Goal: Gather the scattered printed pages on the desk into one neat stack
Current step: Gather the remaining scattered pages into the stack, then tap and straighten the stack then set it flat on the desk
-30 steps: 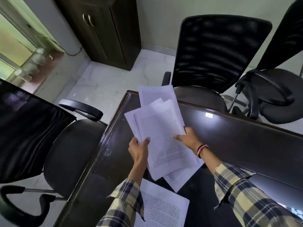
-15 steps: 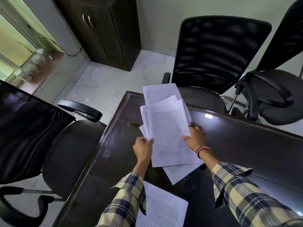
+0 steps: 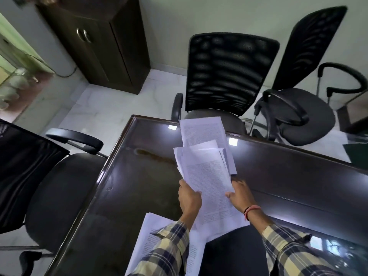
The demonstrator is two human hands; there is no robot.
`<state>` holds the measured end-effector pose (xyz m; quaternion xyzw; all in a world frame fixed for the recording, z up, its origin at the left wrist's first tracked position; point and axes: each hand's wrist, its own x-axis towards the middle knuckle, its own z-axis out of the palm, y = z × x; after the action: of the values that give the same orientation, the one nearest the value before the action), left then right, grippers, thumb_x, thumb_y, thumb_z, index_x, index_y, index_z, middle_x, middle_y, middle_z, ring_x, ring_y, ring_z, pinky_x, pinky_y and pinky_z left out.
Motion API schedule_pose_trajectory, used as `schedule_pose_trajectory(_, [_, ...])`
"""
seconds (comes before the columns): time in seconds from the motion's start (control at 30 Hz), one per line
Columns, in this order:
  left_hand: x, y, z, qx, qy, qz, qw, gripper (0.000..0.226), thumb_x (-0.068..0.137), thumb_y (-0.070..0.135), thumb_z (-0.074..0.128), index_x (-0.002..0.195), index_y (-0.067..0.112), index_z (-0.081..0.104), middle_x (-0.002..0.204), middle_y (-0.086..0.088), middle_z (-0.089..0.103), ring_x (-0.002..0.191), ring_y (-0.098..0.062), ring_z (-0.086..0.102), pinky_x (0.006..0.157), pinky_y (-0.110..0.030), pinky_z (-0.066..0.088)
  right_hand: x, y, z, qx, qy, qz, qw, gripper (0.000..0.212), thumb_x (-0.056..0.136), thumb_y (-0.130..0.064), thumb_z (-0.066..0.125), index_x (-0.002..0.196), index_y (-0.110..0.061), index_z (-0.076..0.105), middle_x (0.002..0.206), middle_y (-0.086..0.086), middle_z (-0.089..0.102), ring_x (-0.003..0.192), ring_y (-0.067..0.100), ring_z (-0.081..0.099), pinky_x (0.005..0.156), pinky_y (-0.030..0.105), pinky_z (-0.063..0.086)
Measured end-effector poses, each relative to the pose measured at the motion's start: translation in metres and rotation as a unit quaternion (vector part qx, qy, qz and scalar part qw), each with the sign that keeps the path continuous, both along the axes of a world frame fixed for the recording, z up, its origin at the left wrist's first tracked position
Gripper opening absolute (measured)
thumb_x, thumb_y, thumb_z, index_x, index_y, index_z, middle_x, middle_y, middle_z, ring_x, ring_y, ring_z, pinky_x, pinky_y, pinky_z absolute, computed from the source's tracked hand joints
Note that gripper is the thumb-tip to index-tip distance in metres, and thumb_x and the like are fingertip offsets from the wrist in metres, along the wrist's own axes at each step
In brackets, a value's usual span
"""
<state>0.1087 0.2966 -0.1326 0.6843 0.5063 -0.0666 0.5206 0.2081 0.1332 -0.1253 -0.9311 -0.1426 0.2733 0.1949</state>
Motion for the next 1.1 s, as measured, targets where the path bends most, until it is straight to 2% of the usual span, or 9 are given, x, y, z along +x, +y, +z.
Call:
schedule_pose_trajectory(0.13, [-0.012, -0.051, -0.003, -0.034, 0.012, -0.060, 0.998, 0.044, 0.087, 0.010, 0.073, 0.114, 0.022, 0.039, 0.117, -0.006, 0.062, 0.100, -0.026, 0.065, 0.083, -0.047, 0.063, -0.033, -0.072, 0.001, 0.018, 0.013, -0.065, 0.998, 0.030, 0.084, -0.008, 0.076, 0.114, -0.007, 0.072, 0.117, 0.008, 0.066, 0.116, 0.029, 0.056, 0.093, 0.028, 0.044])
schedule_pose_trajectory(0.27, [-0.022, -0.121, -0.003, -0.086, 0.030, -0.137, 0.986, 0.048, 0.090, 0.008, 0.072, 0.122, 0.014, 0.037, 0.121, -0.010, 0.058, 0.103, -0.027, 0.065, 0.082, -0.042, 0.063, -0.069, -0.161, -0.001, 0.037, 0.039, -0.156, 0.986, 0.022, 0.084, -0.011, 0.080, 0.103, -0.013, 0.071, 0.100, -0.001, 0.068, 0.096, 0.024, 0.067, 0.077, 0.023, 0.051])
schedule_pose_trajectory(0.47, [-0.051, -0.221, 0.004, -0.113, 0.059, -0.217, 0.968, 0.056, 0.088, 0.005, 0.071, 0.127, 0.012, 0.033, 0.124, -0.010, 0.056, 0.101, -0.024, 0.062, 0.074, -0.033, 0.059, -0.111, -0.282, -0.009, 0.018, 0.049, -0.242, 0.969, 0.022, 0.080, -0.015, 0.084, 0.094, -0.016, 0.067, 0.096, 0.002, 0.069, 0.089, 0.026, 0.069, 0.074, 0.027, 0.056])
schedule_pose_trajectory(0.6, [-0.084, -0.271, 0.007, -0.068, 0.100, -0.211, 0.970, 0.073, 0.085, 0.006, 0.070, 0.141, 0.008, 0.022, 0.128, -0.012, 0.055, 0.104, -0.028, 0.062, 0.079, -0.040, 0.061, -0.141, -0.338, -0.021, 0.017, 0.087, -0.229, 0.969, 0.026, 0.071, -0.018, 0.090, 0.092, -0.014, 0.074, 0.098, 0.003, 0.069, 0.089, 0.024, 0.070, 0.080, 0.036, 0.061])
schedule_pose_trajectory(0.7, [-0.104, -0.299, 0.013, -0.057, 0.098, -0.184, 0.976, 0.051, 0.087, 0.011, 0.073, 0.125, 0.011, 0.039, 0.120, -0.009, 0.059, 0.103, -0.029, 0.066, 0.083, -0.044, 0.062, -0.157, -0.368, -0.009, 0.061, 0.134, -0.218, 0.965, 0.026, 0.069, -0.009, 0.089, 0.089, -0.016, 0.075, 0.091, -0.001, 0.076, 0.085, 0.018, 0.073, 0.078, 0.036, 0.062])
schedule_pose_trajectory(0.8, [-0.111, -0.314, 0.025, -0.055, 0.083, -0.152, 0.983, 0.024, 0.088, 0.010, 0.075, 0.099, 0.010, 0.054, 0.106, -0.007, 0.064, 0.090, -0.021, 0.066, 0.070, -0.032, 0.057, -0.154, -0.388, 0.001, 0.088, 0.169, -0.202, 0.961, 0.021, 0.071, -0.010, 0.088, 0.081, -0.021, 0.073, 0.082, -0.007, 0.076, 0.079, 0.012, 0.072, 0.067, 0.025, 0.057])
schedule_pose_trajectory(0.9, [-0.105, -0.316, 0.032, -0.035, 0.068, -0.142, 0.987, 0.029, 0.086, 0.013, 0.079, 0.075, 0.012, 0.053, 0.090, -0.003, 0.069, 0.075, -0.015, 0.066, 0.058, -0.025, 0.051, -0.137, -0.399, 0.009, 0.104, 0.162, -0.189, 0.963, 0.019, 0.073, -0.012, 0.087, 0.072, -0.023, 0.071, 0.076, -0.006, 0.075, 0.076, 0.013, 0.072, 0.064, 0.023, 0.054])
schedule_pose_trajectory(1.03, [-0.084, -0.310, 0.047, -0.008, 0.052, -0.115, 0.992, 0.042, 0.090, 0.021, 0.077, 0.067, 0.014, 0.043, 0.073, 0.000, 0.059, 0.061, -0.015, 0.055, 0.056, -0.027, 0.048, -0.116, -0.406, 0.023, 0.127, 0.160, -0.176, 0.963, 0.012, 0.078, -0.010, 0.084, 0.080, -0.015, 0.073, 0.084, -0.001, 0.077, 0.077, 0.012, 0.073, 0.059, 0.016, 0.050])
schedule_pose_trajectory(1.1, [-0.071, -0.305, 0.052, -0.010, 0.051, -0.097, 0.994, 0.034, 0.092, 0.021, 0.075, 0.070, 0.011, 0.051, 0.079, -0.005, 0.063, 0.061, -0.019, 0.056, 0.058, -0.030, 0.053, -0.107, -0.408, 0.023, 0.132, 0.158, -0.175, 0.963, 0.012, 0.080, -0.011, 0.082, 0.087, -0.010, 0.073, 0.089, 0.002, 0.077, 0.080, 0.014, 0.072, 0.060, 0.017, 0.049])
